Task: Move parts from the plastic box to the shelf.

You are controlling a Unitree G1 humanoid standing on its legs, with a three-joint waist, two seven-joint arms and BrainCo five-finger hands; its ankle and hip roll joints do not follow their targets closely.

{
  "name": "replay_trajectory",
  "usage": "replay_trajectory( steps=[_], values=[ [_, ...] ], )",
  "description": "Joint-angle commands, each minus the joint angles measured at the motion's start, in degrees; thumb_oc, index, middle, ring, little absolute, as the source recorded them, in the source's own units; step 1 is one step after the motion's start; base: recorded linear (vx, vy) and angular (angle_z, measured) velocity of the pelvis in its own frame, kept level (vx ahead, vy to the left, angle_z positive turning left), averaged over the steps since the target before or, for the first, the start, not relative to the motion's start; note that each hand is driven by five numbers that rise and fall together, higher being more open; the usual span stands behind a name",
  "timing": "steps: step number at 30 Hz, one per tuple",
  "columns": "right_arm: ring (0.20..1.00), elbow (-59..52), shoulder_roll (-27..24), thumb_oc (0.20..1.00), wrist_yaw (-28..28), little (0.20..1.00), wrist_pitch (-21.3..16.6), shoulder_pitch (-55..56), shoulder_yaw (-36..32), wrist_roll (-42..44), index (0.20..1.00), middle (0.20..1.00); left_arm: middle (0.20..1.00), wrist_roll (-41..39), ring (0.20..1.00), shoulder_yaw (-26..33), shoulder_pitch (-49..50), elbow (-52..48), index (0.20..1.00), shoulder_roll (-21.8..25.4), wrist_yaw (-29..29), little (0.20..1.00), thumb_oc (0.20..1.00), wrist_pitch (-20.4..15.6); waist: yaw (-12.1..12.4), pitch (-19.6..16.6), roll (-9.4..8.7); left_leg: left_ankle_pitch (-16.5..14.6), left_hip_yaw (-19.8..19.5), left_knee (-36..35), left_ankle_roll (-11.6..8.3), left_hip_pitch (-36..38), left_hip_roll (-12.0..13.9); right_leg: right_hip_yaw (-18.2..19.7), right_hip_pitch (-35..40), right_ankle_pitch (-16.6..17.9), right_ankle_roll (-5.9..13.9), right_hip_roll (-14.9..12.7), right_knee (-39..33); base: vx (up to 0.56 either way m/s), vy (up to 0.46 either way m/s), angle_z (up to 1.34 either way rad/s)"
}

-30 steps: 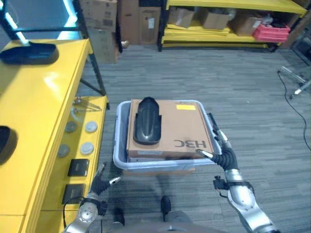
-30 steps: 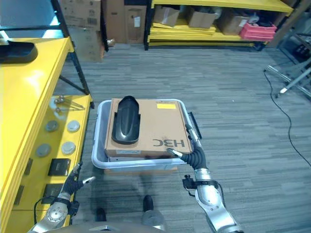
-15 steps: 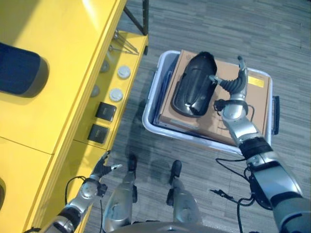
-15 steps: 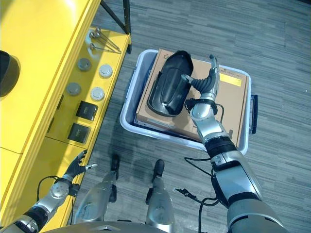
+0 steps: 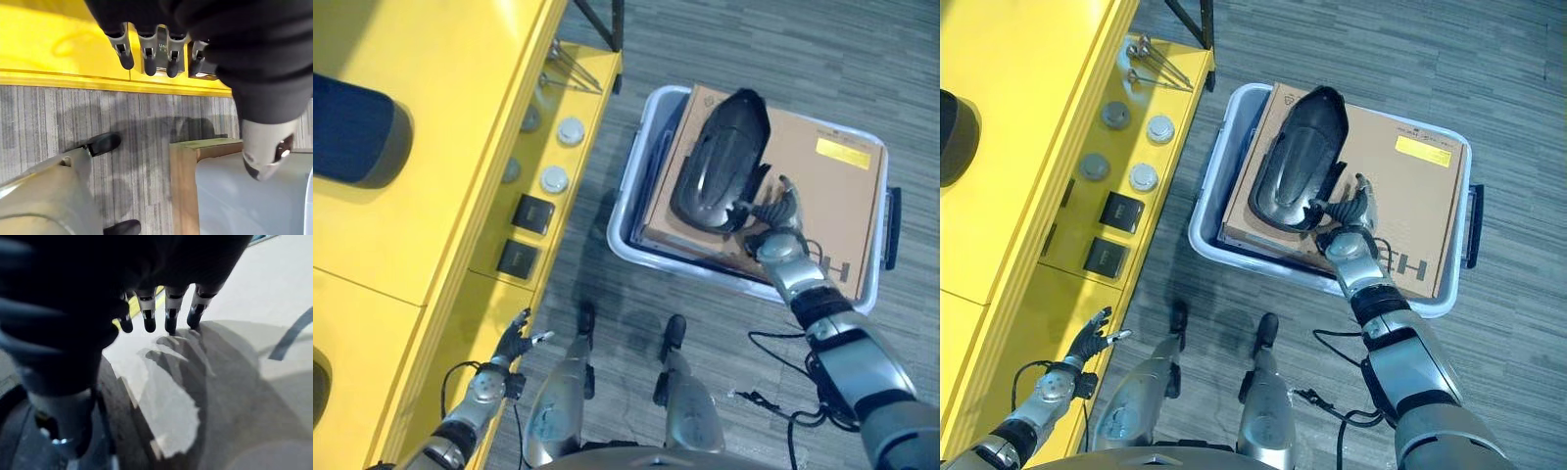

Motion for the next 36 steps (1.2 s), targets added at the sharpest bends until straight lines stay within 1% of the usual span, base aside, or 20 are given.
replay_trajectory(
  steps=[1,2,4,5,6,8,10,13,15,16,17,20,22,25,26,27,31,32,34,36],
  values=[
    [0.2,9.2,-0.9,0.2,12.4,0.2,4.6,-1.0,5.0,0.5,0.2,0.2,1.0,-1.0,1.0,-2.1,-3.6,2.7,1.0,-1.8,-1.2,1.0,1.0,-1.7,2.2,-2.2,2.05,-2.7,-1.0,-0.4,-1.58,-0.4,0.1,-0.7,-0.2,-2.1,1.84,-0.4,0.5,-0.01,-0.071,0.02],
    [0.2,11.9,-0.9,0.2,13.0,0.2,3.7,-1.6,5.5,0.7,0.2,0.2,1.0,-0.8,1.0,-2.2,-3.8,2.6,1.0,-1.7,-1.4,1.0,1.0,-1.8,2.6,-2.3,2.07,-2.6,-1.2,-0.4,-1.62,-0.4,0.1,-1.0,0.0,-2.1,1.86,-0.5,0.5,0.0,-0.068,0.07],
    [0.2,15.9,-0.7,0.2,15.8,0.2,3.8,-2.9,5.7,1.0,0.2,0.2,1.0,-0.7,1.0,-2.6,-3.9,2.5,1.0,-1.5,-1.9,1.0,1.0,-2.2,3.2,-2.6,2.09,-2.5,-1.6,-0.4,-1.68,-0.4,0.0,-1.6,0.2,-2.2,1.92,-0.5,0.5,-0.01,-0.051,0.14],
    [0.2,17.8,-0.2,0.2,17.9,0.2,4.2,-3.1,5.3,0.5,0.2,0.2,1.0,-1.1,1.0,-2.8,-4.0,2.3,1.0,-1.3,-2.5,1.0,1.0,-2.3,3.5,-3.0,2.05,-2.5,-1.8,-0.4,-1.73,-0.3,0.0,-1.8,0.4,-2.3,1.92,-0.4,0.5,0.0,-0.034,0.21],
    [0.2,17.9,0.0,0.2,18.4,0.2,5.4,-3.1,5.3,-0.9,0.2,0.2,1.0,-2.1,1.0,-2.8,-4.0,1.9,1.0,-1.2,-3.3,1.0,1.0,-1.6,3.6,-3.3,2.0,-2.5,-1.9,-0.4,-1.75,-0.2,0.1,-1.9,0.6,-2.3,1.94,-0.4,0.4,0.01,-0.019,0.16],
    [0.2,19.9,-0.1,0.2,18.5,0.2,5.7,-2.2,5.6,-1.6,0.2,0.2,1.0,-4.1,1.0,-2.2,-3.4,1.2,1.0,-1.1,-5.5,1.0,1.0,-0.7,3.9,-4.1,1.88,-2.5,-1.7,-0.4,-1.83,0.3,0.3,-2.3,1.2,-2.3,1.95,-0.5,0.4,0.02,-0.025,0.08],
    [0.2,22.0,-0.4,0.2,18.2,0.2,6.5,0.4,3.7,0.5,0.2,0.2,1.0,-5.0,1.0,-1.6,-2.4,-0.2,1.0,-0.8,-6.6,1.0,1.0,0.1,4.0,-5.4,1.54,-2.6,-1.7,-0.4,-1.89,1.2,0.8,-2.7,2.2,-2.5,1.87,-0.3,0.3,0.03,-0.067,0.07],
    [0.2,23.9,-0.6,0.2,17.9,0.2,4.8,4.4,0.2,1.4,0.2,0.2,1.0,-4.2,1.0,-0.4,-1.5,-1.5,1.0,-0.2,-8.7,1.0,1.0,0.8,4.2,-7.5,0.76,-2.7,-1.8,-0.4,-2.04,2.7,1.4,-3.0,4.1,-3.1,1.74,0.2,0.3,0.05,-0.081,0.13],
    [0.2,24.2,-1.2,0.2,16.2,0.2,2.7,6.8,-1.3,2.1,0.2,0.2,1.0,-4.6,1.0,0.1,-0.8,-3.0,1.0,0.3,-9.3,1.0,1.0,4.6,4.2,-9.6,0.08,-2.8,-1.7,-0.4,-2.13,4.0,1.9,-3.1,5.6,-3.4,1.71,0.5,0.3,0.07,-0.077,0.01],
    [0.2,24.2,-1.2,0.2,15.9,0.2,2.4,6.9,-1.4,2.4,0.2,0.2,1.0,-4.9,1.0,0.1,-0.8,-3.1,1.0,0.4,-9.4,1.0,1.0,4.9,4.2,-9.7,0.05,-2.8,-1.7,-0.4,-2.14,4.1,1.9,-3.1,5.7,-3.4,1.7,0.5,0.3,0.07,-0.06,0.01],
    [0.2,23.5,-1.8,0.2,15.5,0.2,1.4,8.1,-2.3,3.0,0.2,0.2,1.0,-5.8,1.0,0.5,-0.3,-3.8,1.0,0.6,-9.6,1.0,1.0,7.1,4.0,-10.9,-0.31,-2.9,-1.4,-0.4,-2.15,5.1,2.2,-3.2,6.7,-3.5,1.65,0.7,0.3,0.08,-0.064,0.02],
    [0.2,19.9,-3.4,0.2,12.3,0.2,-1.7,11.2,-4.3,-2.2,0.2,0.2,1.0,-6.1,1.0,1.4,0.3,-8.0,1.0,1.7,-9.2,1.0,1.0,11.0,3.3,-13.8,-1.1,-3.3,-0.2,-0.4,-2.19,7.5,3.0,-3.2,8.9,-3.9,1.54,1.0,0.4,0.08,-0.063,-0.01],
    [0.2,15.4,-5.3,0.2,9.8,0.2,-3.5,13.3,-5.0,-5.1,0.2,0.2,1.0,-8.4,1.0,1.7,1.0,-14.0,1.0,2.7,-8.6,1.0,1.0,15.7,2.8,-15.6,-1.57,-3.6,0.5,-0.4,-2.12,9.1,3.3,-2.9,10.2,-4.0,1.43,1.2,0.3,0.07,-0.044,-0.05],
    [0.2,3.9,-8.5,0.2,7.6,0.2,-2.9,16.4,-6.0,-9.1,0.2,0.2,1.0,-12.8,1.0,2.6,1.5,-21.8,1.0,3.9,-8.3,1.0,1.0,20.8,1.5,-17.6,-2.05,-4.1,1.6,-0.4,-1.94,11.2,3.7,-2.2,11.6,-4.2,1.21,1.6,0.2,0.04,-0.017,-0.13],
    [0.2,1.1,-9.4,0.2,7.1,0.2,-4.0,17.1,-6.6,-11.6,0.2,0.2,1.0,-13.5,1.0,2.8,1.2,-24.0,1.0,4.2,-7.7,1.0,1.0,21.5,1.0,-18.0,-2.14,-4.3,1.9,-0.4,-1.86,11.8,3.7,-1.9,12.0,-4.2,1.13,1.8,0.2,0.02,-0.014,-0.26],
    [0.2,-4.4,-10.9,0.2,6.0,0.2,-5.2,17.9,-7.5,-15.3,0.2,0.2,1.0,-16.1,1.0,3.2,-0.2,-28.9,1.0,4.4,-6.3,1.0,1.0,24.6,0.1,-18.6,-2.35,-4.7,2.4,-0.4,-1.68,13.0,3.9,-1.1,12.7,-4.4,1.0,2.1,0.2,0.01,-0.013,-0.26],
    [0.2,-16.4,-14.0,0.2,5.2,0.2,-6.3,20.0,-10.1,-22.1,0.2,0.2,1.0,-22.2,1.0,3.7,-2.5,-37.1,1.0,3.5,-6.2,1.0,1.0,28.5,-1.8,-19.7,-2.59,-5.1,3.1,-0.3,-1.38,14.6,4.2,0.1,13.5,-4.5,0.96,2.5,0.2,-0.01,-0.009,-0.24],
    [0.2,-21.3,-15.3,0.2,5.8,0.2,-6.4,20.5,-10.9,-24.7,0.2,0.2,1.0,-25.1,1.0,3.7,-3.1,-40.0,1.0,3.2,-5.7,1.0,1.0,30.3,-2.6,-20.0,-2.64,-5.3,3.2,-0.3,-1.31,15.1,4.3,0.5,13.8,-4.6,0.99,2.7,0.2,-0.01,-0.009,-0.19],
    [0.2,-24.6,-16.6,0.2,5.8,0.2,-7.8,20.5,-11.2,-27.2,0.2,0.2,1.0,-27.9,1.0,3.5,-4.0,-42.2,1.0,2.6,-5.8,1.0,1.0,31.9,-3.3,-20.5,-2.74,-5.5,3.4,-0.4,-1.25,15.6,4.4,0.8,13.9,-4.7,1.01,2.8,0.2,-0.01,-0.005,-0.18],
    [0.2,-28.0,-18.3,0.2,5.1,0.2,-10.7,19.5,-11.0,-31.0,0.2,0.2,1.0,-31.7,1.0,3.0,-5.3,-44.8,1.0,1.8,-5.5,1.0,1.0,33.0,-4.1,-21.0,-2.8,-5.7,3.6,-0.4,-1.19,16.1,4.4,1.2,14.1,-4.8,1.08,3.0,0.2,0.0,-0.001,-0.08]
  ],
)
